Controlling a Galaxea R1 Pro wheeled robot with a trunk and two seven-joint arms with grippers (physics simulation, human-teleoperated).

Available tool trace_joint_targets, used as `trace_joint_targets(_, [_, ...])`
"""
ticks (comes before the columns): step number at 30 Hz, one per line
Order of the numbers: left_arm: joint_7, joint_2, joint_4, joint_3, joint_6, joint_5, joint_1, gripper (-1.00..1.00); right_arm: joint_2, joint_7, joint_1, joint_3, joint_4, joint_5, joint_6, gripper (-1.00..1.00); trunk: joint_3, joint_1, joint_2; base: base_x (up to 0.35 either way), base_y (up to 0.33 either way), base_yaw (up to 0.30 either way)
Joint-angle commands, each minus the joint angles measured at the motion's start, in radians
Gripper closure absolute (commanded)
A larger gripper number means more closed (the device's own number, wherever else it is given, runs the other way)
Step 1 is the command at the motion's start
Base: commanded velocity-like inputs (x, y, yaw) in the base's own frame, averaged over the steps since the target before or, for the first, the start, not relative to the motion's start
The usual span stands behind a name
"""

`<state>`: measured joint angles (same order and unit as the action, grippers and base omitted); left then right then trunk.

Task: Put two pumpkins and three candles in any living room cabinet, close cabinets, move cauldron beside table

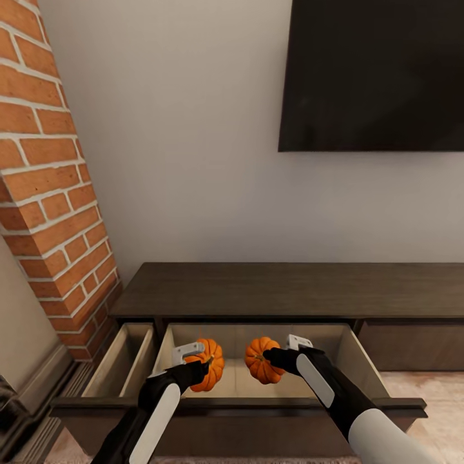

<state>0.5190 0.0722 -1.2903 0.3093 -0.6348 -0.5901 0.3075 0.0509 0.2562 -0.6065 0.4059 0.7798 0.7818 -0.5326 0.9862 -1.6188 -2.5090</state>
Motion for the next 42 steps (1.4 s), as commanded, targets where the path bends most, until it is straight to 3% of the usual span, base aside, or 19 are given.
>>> trace_joint_targets(1, [0.011, 0.000, -0.001, 0.002, 0.000, -0.009, 0.001, 1.00, 0.001, 0.010, -0.001, 0.005, 0.002, 0.011, 0.000, 1.00, 0.005, 0.000, -0.001, 0.000, 0.000, 0.000])
trace_joint_targets(11, [0.008, 0.000, -0.002, 0.006, 0.028, -0.010, 0.001, 1.00, 0.001, 0.011, -0.001, 0.005, 0.001, 0.011, 0.002, 1.00, 0.009, -0.001, -0.001, 0.000, 0.000, 0.000])
trace_joint_targets(18, [0.006, -0.002, -0.002, 0.052, 0.041, -0.009, 0.000, 1.00, 0.001, 0.011, -0.001, 0.006, 0.000, 0.011, 0.001, 1.00, 0.009, -0.001, -0.001, 0.069, 0.013, 0.000])
trace_joint_targets(33, [0.006, -0.002, -0.001, 0.056, 0.041, -0.007, 0.000, 1.00, 0.001, 0.012, -0.001, 0.006, 0.000, 0.010, 0.000, 1.00, 0.009, -0.001, -0.001, 0.041, 0.001, 0.000])
trace_joint_targets(42, [0.006, -0.003, -0.001, 0.055, 0.041, -0.007, 0.000, 1.00, 0.001, 0.014, -0.001, 0.007, -0.001, 0.008, -0.004, 1.00, 0.044, -0.005, -0.003, 0.000, 0.000, 0.000])
